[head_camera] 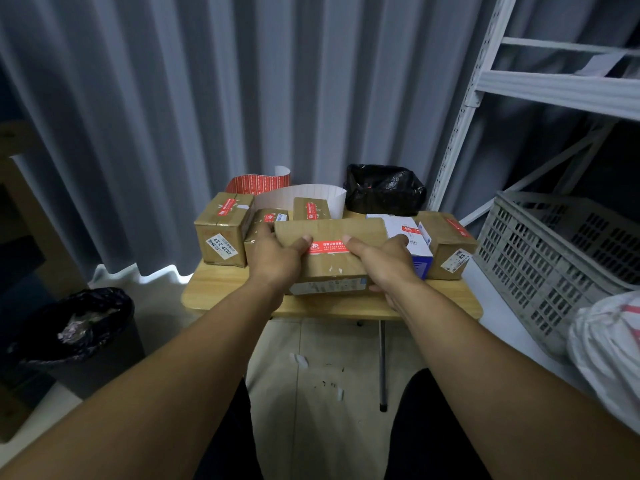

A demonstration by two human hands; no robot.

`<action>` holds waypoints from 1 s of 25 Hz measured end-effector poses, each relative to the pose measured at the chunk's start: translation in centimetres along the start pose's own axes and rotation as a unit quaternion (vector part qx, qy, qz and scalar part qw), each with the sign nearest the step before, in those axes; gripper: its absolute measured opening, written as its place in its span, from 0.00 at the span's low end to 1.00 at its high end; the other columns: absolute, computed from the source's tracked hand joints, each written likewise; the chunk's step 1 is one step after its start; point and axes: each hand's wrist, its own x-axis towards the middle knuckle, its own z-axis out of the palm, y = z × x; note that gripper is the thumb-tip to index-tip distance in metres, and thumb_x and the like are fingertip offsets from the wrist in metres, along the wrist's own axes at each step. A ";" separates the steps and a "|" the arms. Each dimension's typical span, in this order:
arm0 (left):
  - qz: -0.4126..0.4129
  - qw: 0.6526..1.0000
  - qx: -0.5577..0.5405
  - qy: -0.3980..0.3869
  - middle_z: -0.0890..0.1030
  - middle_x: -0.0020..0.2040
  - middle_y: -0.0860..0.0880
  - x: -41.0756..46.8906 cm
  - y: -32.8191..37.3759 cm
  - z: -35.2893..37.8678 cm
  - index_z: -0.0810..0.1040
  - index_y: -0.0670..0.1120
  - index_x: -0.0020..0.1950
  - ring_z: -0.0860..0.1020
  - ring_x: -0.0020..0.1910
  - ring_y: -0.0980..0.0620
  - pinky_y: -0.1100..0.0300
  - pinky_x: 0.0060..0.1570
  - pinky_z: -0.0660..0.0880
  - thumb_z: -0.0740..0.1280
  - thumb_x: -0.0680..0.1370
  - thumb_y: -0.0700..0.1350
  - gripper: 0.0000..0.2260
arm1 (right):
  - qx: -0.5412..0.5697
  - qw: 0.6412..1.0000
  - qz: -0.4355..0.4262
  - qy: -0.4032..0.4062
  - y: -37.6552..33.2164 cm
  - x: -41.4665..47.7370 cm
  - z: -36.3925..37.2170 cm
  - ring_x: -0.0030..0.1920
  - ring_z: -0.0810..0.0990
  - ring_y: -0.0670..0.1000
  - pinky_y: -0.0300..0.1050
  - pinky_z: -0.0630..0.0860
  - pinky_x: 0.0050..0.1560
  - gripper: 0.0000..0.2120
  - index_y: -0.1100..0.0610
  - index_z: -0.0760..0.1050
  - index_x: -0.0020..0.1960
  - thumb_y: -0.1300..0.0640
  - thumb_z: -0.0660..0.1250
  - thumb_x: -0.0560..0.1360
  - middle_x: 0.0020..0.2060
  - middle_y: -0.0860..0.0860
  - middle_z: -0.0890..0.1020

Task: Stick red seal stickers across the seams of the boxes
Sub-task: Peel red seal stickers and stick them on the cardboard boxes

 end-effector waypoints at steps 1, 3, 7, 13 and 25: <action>0.007 1.000 0.004 -0.005 0.77 0.60 0.50 -0.1 0.1 0.0 0.68 0.50 0.69 0.78 0.59 0.46 0.44 0.59 0.79 0.73 0.78 0.47 0.23 | -0.002 1.000 -0.003 0.001 0.0 0.1 0.0 0.61 0.77 0.61 0.62 0.79 0.58 0.42 0.51 0.58 0.65 0.33 0.73 0.62 0.65 0.55 0.74; 0.010 1.000 0.000 -0.016 0.77 0.59 0.50 -0.2 0.1 -0.1 0.68 0.49 0.71 0.78 0.57 0.47 0.48 0.56 0.79 0.71 0.79 0.45 0.22 | -0.005 1.000 -0.010 0.001 0.0 0.0 -0.1 0.64 0.75 0.61 0.61 0.78 0.60 0.45 0.51 0.55 0.73 0.34 0.72 0.66 0.67 0.56 0.72; 0.004 0.999 -0.018 -0.040 0.76 0.57 0.51 -0.4 0.8 -0.5 0.68 0.49 0.73 0.78 0.50 0.52 0.54 0.48 0.79 0.69 0.81 0.42 0.22 | -0.024 0.999 -0.036 0.018 0.6 0.9 -0.7 0.68 0.71 0.61 0.53 0.74 0.59 0.42 0.56 0.53 0.78 0.38 0.68 0.75 0.71 0.57 0.68; 0.021 0.999 -0.016 -0.040 0.81 0.54 0.52 -0.1 1.4 -0.7 0.74 0.52 0.62 0.82 0.52 0.48 0.46 0.50 0.83 0.81 0.68 0.46 0.26 | -0.081 0.991 -0.093 0.044 -1.3 -0.4 -1.0 0.64 0.76 0.59 0.59 0.76 0.61 0.58 0.57 0.63 0.69 0.23 0.72 0.50 0.64 0.55 0.76; -0.003 0.998 -0.014 -0.064 0.81 0.57 0.49 -0.4 0.7 -0.1 0.74 0.51 0.64 0.81 0.55 0.44 0.40 0.52 0.82 0.76 0.75 0.44 0.20 | -0.182 0.960 -0.176 0.119 -2.5 -0.9 -0.5 0.68 0.67 0.61 0.54 0.72 0.61 0.48 0.57 0.61 0.71 0.37 0.78 0.62 0.66 0.57 0.68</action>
